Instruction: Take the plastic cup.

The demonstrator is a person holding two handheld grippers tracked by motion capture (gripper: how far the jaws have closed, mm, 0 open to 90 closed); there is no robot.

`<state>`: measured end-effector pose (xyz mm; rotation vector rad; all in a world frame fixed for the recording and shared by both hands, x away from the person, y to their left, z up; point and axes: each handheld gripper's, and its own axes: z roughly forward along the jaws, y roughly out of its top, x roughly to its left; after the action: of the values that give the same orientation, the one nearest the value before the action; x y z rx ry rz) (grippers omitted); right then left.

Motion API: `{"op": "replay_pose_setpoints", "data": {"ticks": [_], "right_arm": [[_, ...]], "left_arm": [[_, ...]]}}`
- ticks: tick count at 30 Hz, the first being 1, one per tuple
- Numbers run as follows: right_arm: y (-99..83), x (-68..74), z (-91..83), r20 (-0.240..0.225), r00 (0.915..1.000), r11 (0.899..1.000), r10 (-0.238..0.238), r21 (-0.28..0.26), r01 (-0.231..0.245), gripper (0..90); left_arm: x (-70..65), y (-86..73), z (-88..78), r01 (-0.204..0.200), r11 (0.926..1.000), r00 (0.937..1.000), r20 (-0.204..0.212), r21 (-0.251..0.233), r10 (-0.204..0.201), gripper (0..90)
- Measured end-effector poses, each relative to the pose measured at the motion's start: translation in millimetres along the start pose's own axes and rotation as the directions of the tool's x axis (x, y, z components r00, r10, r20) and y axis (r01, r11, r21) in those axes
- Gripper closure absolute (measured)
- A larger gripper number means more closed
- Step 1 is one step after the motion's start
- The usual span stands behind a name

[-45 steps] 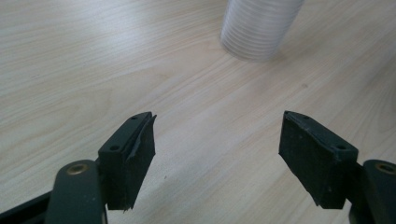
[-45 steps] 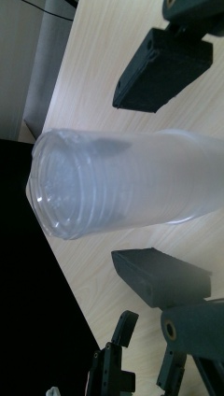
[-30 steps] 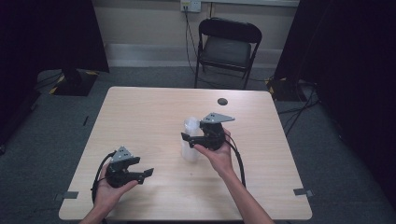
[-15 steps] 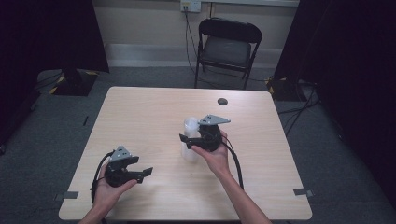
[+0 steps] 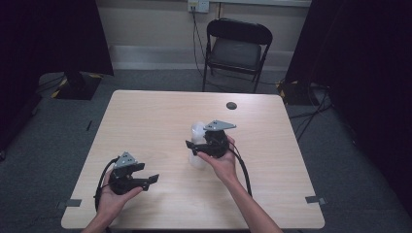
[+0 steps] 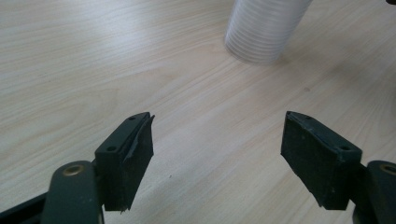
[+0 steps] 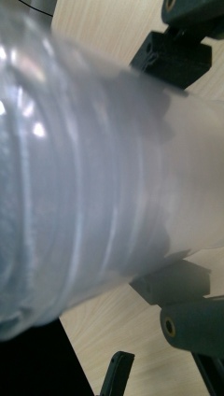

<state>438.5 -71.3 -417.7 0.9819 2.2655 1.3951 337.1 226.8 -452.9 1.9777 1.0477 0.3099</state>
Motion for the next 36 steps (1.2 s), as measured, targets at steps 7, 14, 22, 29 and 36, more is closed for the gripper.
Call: {"op": "replay_pose_setpoints", "data": {"ticks": [7, 14, 22, 29, 36], "right_arm": [[-1.2, 0.0, 1.4, 0.002, 1.0000, 1.000, 0.003, -0.021, -0.003, 29.6], [0.7, -0.3, -2.3, 0.009, 0.9998, 0.999, 0.017, -0.047, -0.017, 29.5], [6.9, 0.7, -6.7, 0.006, 0.9997, 0.997, 0.022, -0.070, -0.021, 30.0], [11.7, 1.9, -9.1, -0.004, 0.9995, 0.996, 0.031, -0.079, -0.031, 30.9], [19.9, 1.0, -16.0, -0.004, 0.9994, 0.994, 0.034, -0.106, -0.034, 31.3]], "left_arm": [[-0.7, 0.0, 1.5, -0.003, 1.0000, 1.0000, -0.001, 0.006, 0.003, 26.4], [-0.5, -0.1, 2.6, 0.001, 0.9999, 1.0000, -0.007, 0.013, -0.001, 28.0], [-0.8, -0.1, 2.8, 0.002, 0.9999, 1.0000, -0.004, 0.015, -0.001, 28.0], [2.5, -0.8, 2.1, 0.026, 0.9995, 0.9994, -0.024, 0.020, -0.025, 26.3], [2.1, -0.7, 3.2, 0.028, 0.9994, 0.9994, -0.019, 0.021, -0.028, 24.9]]}}
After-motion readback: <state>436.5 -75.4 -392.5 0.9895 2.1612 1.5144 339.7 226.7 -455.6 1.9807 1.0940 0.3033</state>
